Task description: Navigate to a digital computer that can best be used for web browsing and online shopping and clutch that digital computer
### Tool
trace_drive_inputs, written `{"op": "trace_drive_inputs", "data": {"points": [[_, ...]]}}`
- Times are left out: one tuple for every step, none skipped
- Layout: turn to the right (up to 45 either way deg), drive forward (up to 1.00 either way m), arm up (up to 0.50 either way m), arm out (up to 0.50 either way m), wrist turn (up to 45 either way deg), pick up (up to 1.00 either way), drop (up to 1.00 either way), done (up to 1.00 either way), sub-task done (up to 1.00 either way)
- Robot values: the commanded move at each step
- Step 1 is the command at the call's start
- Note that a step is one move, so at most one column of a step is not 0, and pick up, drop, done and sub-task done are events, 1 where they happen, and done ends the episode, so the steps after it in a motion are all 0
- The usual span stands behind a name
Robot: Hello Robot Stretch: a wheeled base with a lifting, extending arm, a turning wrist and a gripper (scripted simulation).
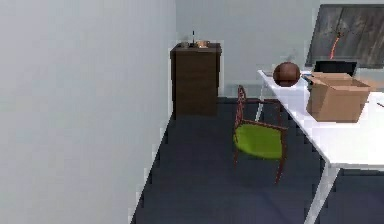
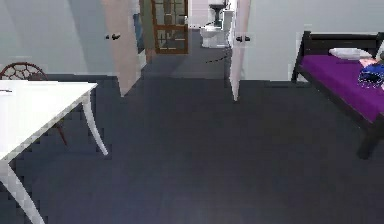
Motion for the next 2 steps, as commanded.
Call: {"op": "trace_drive_inputs", "data": {"points": [[3.0,0.00,0.00,0.00,0.0,0.00,0.00,0.00,0.00],[0.0,0.40,0.00,0.00,0.0,0.00,0.00,0.00,0.00]]}}
